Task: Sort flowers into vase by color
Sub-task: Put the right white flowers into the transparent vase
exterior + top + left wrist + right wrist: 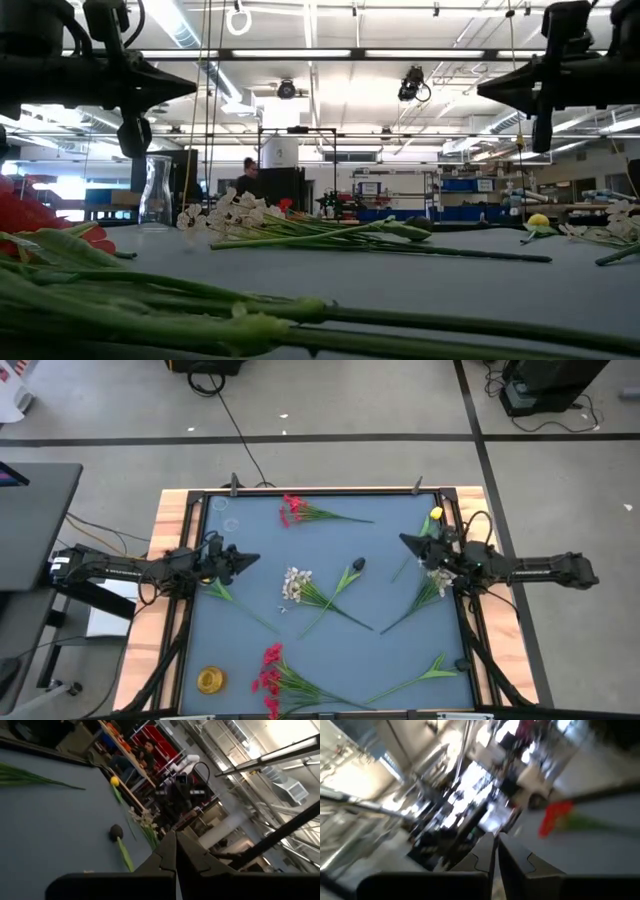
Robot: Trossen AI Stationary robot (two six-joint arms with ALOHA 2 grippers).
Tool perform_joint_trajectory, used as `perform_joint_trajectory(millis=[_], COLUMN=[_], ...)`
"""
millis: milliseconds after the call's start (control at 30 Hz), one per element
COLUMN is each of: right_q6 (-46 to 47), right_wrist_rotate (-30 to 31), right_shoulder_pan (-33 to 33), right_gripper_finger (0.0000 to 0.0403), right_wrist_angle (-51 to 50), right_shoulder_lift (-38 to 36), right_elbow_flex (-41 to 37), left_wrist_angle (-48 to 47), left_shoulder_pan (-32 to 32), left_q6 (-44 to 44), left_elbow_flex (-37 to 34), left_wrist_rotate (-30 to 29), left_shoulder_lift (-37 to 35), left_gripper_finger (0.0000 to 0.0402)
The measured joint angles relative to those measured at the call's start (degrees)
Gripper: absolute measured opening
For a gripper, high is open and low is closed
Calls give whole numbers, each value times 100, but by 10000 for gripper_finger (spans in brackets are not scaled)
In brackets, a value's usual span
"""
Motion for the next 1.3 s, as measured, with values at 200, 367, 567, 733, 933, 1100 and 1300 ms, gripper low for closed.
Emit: perform_joint_trajectory(millis=[200, 367, 567, 733, 933, 1100, 1300], right_q6=[408, 278, -771, -439, 305, 1201, 2533], right_wrist_rotate=[50, 151, 157, 149, -433, -1053, -1721], right_shoulder_pan=[-7, -162, -486, -872, -1094, -1156, -891], right_gripper_finger=[12, 14, 24, 14, 9, 16, 61], right_wrist_angle=[-3, -29, -36, -1107, -4364, -6550, -7494], right_shoulder_lift=[1063, 2142, 3199, 3724, 4410, 5024, 5404], right_elbow_flex=[525, 1326, 2215, 3001, 4228, 4969, 4992], left_wrist_angle=[3, -35, -43, -51, 1, 63, 121], left_shoulder_pan=[0, 2, 2, 2, 4, 4, 4], left_q6=[46, 60, 343, 393, 599, 864, 1608], left_elbow_flex=[0, 0, 0, 0, 0, 0, 0], left_wrist_rotate=[-4, -61, -66, -170, -214, -448, -711], left_shoulder_lift=[0, 0, 0, 0, 0, 0, 2], left_gripper_finger=[5, 5, 5, 5, 5, 5, 5])
